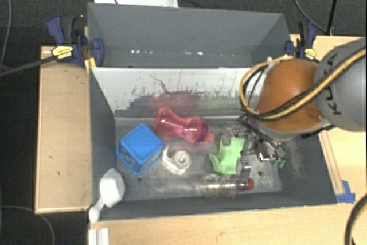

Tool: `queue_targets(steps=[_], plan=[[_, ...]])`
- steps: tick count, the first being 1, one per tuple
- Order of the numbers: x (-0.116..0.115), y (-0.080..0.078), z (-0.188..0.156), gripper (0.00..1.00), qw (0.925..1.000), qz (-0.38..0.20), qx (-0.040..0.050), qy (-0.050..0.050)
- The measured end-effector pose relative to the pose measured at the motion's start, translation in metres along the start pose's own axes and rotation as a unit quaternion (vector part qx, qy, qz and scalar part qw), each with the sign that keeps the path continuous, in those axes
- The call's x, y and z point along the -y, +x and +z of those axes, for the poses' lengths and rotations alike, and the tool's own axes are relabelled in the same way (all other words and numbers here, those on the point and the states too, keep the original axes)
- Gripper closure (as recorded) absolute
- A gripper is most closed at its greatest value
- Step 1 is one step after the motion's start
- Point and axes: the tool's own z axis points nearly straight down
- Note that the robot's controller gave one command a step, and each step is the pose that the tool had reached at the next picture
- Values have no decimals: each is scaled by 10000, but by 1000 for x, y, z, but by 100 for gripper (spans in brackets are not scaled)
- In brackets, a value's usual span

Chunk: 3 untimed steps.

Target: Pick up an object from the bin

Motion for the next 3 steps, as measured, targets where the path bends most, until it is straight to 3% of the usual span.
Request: queue_targets(steps=[1,2,3], plan=[[6,12,26,0,9841,-1778,-28,-10],[25,2,15,0,9808,-1949,-12,-11],[31,-1,40,0,9965,-830,-20,-4]])
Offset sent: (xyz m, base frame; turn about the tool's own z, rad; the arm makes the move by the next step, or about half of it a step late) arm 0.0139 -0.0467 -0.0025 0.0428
